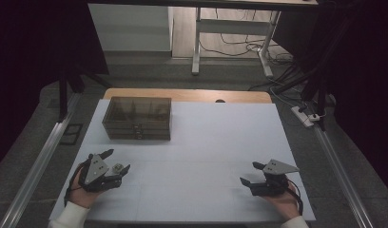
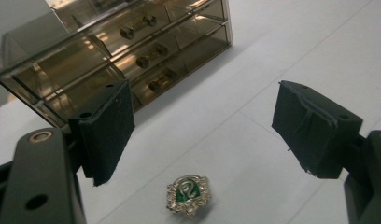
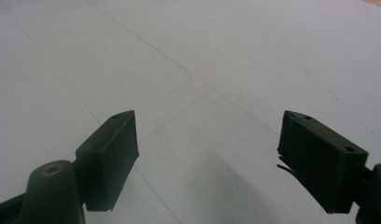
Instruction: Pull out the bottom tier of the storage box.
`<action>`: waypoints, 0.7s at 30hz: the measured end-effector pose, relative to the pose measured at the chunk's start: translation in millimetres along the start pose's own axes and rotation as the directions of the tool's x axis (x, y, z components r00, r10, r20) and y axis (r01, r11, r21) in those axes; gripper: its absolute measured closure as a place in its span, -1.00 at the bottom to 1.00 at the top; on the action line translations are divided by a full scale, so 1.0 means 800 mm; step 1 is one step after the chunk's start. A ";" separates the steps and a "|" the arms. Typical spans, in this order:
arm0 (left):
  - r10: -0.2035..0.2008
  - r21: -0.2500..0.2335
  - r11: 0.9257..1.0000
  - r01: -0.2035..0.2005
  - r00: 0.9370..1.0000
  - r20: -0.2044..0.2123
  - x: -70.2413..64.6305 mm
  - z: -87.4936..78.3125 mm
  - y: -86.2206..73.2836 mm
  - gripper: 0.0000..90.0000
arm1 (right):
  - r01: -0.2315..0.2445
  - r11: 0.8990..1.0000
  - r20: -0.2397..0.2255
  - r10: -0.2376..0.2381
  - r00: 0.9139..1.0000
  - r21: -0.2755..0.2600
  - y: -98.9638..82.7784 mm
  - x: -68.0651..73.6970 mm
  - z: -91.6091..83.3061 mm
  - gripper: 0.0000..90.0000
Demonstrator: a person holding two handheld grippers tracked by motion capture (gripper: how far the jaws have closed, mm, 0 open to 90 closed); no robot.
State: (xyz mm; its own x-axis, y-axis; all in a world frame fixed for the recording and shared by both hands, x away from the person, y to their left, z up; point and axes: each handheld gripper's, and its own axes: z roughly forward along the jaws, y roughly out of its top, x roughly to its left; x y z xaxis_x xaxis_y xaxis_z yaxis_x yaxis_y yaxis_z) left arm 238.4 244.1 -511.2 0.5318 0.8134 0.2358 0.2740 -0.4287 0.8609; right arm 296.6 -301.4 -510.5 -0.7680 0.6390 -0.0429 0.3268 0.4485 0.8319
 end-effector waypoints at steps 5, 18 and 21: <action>0.037 -0.023 0.999 -0.037 0.999 -0.007 -0.001 0.001 0.000 -0.55 | 0.003 1.000 0.002 -0.003 1.000 0.001 0.000 0.000 0.000 -0.56; 0.158 -0.044 0.986 -0.162 0.984 -0.078 -0.008 0.000 -0.003 -0.55 | 0.009 1.000 0.008 -0.009 1.000 0.004 0.000 0.001 0.001 -0.56; 0.172 -0.050 0.983 -0.177 0.981 -0.094 -0.008 0.000 -0.003 -0.55 | 0.010 1.000 0.007 -0.010 1.000 0.005 0.000 0.001 0.001 -0.56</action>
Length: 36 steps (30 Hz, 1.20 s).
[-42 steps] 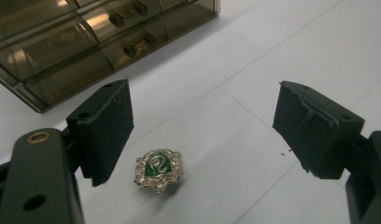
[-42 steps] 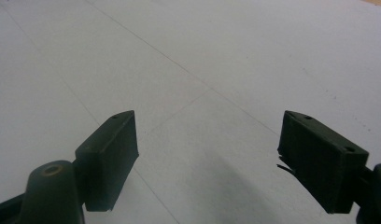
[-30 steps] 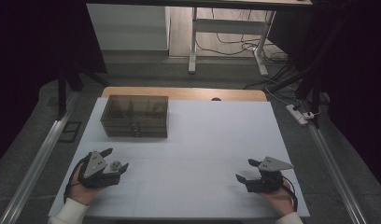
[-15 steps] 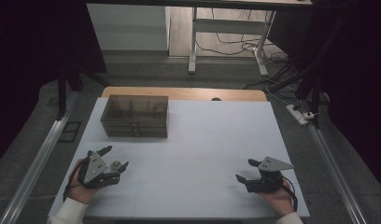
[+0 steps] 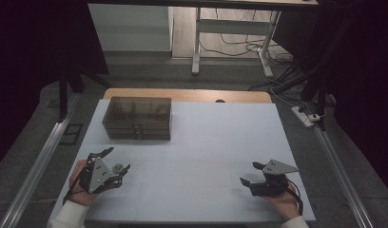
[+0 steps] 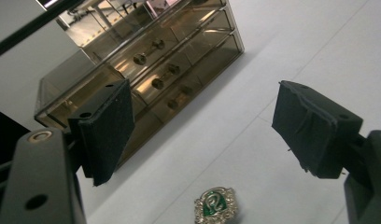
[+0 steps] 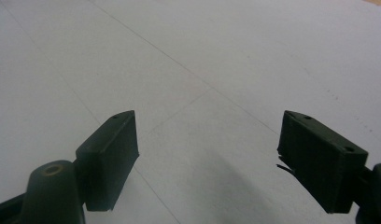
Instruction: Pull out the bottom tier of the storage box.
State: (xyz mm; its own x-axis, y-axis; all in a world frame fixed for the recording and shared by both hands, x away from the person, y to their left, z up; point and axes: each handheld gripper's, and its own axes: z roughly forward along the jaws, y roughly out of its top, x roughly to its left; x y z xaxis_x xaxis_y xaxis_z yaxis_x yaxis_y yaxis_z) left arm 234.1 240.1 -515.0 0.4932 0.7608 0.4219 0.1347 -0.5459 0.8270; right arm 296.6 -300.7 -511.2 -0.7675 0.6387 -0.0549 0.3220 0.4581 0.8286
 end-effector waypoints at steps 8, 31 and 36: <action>0.031 -0.024 0.999 -0.032 0.999 -0.030 0.000 -0.001 -0.002 -0.55 | 0.003 1.000 -0.001 -0.003 1.000 0.004 0.000 0.000 0.000 -0.56; 0.156 -0.049 0.986 -0.160 0.984 -0.088 -0.003 0.005 -0.007 -0.53 | 0.005 1.000 -0.006 -0.004 1.000 0.012 0.000 0.001 0.001 -0.55; 0.164 -0.044 0.985 -0.169 0.982 -0.092 -0.001 0.007 -0.008 -0.55 | 0.003 1.000 -0.006 -0.003 1.000 0.012 0.000 0.001 0.001 -0.55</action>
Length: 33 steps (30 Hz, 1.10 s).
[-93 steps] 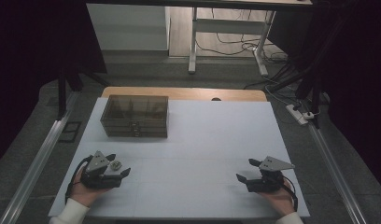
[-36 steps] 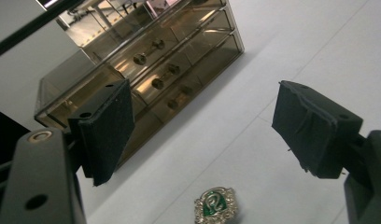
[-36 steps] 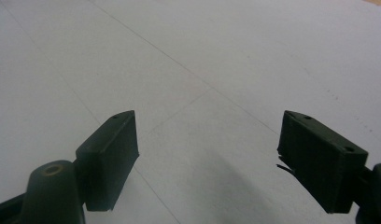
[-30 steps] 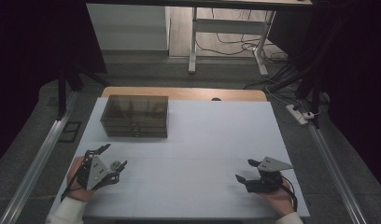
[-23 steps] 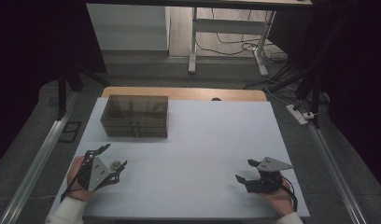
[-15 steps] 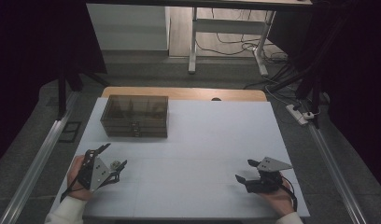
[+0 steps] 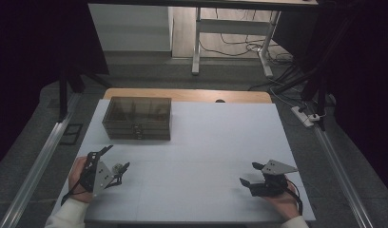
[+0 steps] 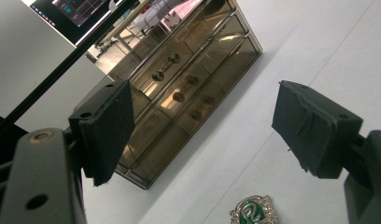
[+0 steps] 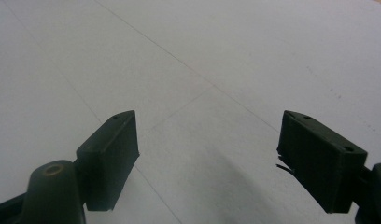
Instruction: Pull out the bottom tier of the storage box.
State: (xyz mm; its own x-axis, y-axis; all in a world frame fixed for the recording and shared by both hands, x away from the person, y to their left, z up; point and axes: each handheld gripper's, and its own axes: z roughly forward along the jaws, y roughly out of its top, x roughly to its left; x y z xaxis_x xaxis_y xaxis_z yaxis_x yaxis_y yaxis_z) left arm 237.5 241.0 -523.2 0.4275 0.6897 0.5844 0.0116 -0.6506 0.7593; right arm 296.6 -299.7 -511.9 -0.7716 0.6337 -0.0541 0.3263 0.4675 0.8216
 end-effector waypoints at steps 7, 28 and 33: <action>0.039 0.007 0.999 -0.039 0.999 -0.027 0.000 0.003 -0.002 -0.56 | 0.003 1.000 -0.002 -0.003 1.000 0.003 0.000 -0.001 0.000 -0.55; 0.107 -0.008 0.994 -0.108 0.991 -0.079 0.003 0.013 0.000 -0.55 | 0.007 1.000 0.004 -0.007 1.000 0.004 0.000 0.000 0.001 -0.55; 0.125 0.003 0.992 -0.125 0.988 -0.090 0.004 0.017 -0.002 -0.53 | 0.006 1.000 0.006 -0.006 1.000 0.004 0.000 0.000 0.001 -0.55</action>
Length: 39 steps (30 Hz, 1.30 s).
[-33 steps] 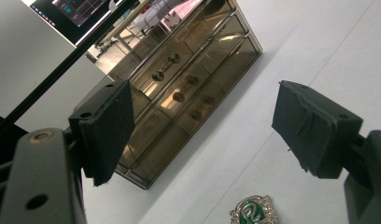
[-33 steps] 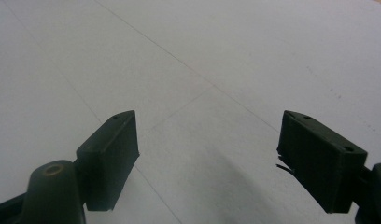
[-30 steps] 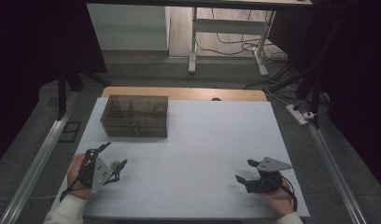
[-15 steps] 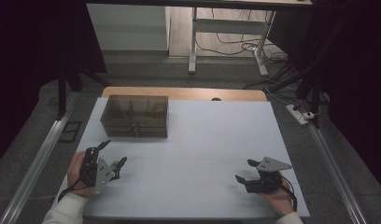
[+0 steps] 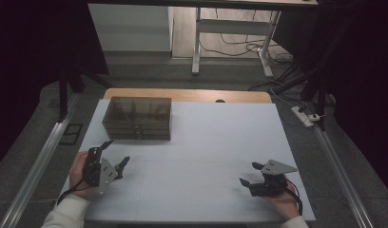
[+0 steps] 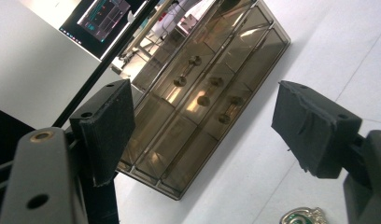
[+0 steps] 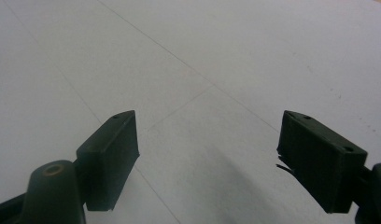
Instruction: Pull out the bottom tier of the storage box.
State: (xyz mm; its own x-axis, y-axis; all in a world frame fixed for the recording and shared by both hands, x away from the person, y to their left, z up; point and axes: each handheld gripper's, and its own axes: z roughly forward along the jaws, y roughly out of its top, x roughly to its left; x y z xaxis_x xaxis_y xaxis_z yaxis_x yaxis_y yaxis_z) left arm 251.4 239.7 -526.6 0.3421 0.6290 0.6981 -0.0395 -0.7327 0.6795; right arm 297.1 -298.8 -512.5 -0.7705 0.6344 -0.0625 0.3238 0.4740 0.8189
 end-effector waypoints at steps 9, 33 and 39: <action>0.030 0.001 1.000 -0.030 1.000 -0.008 0.002 0.008 -0.004 -0.52 | 0.002 1.000 0.001 -0.002 1.000 0.003 0.000 0.000 0.001 -0.55; 0.089 -0.010 0.996 -0.089 0.996 -0.018 0.005 0.027 -0.014 -0.45 | 0.003 1.000 0.004 -0.003 1.000 0.005 0.000 -0.001 0.002 -0.55; 0.094 -0.012 0.995 -0.094 0.995 -0.014 0.005 0.032 -0.016 -0.44 | 0.004 1.000 0.006 -0.004 1.000 0.007 0.000 -0.001 0.002 -0.55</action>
State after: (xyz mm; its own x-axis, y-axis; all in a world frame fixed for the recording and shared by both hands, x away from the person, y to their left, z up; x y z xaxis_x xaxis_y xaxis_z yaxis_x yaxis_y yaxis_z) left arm 277.3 245.4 -538.2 0.3233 0.5611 0.7620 -0.0830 -0.7853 0.6135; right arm 298.3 -298.1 -513.5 -0.7685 0.6362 -0.0689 0.3249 0.4807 0.8145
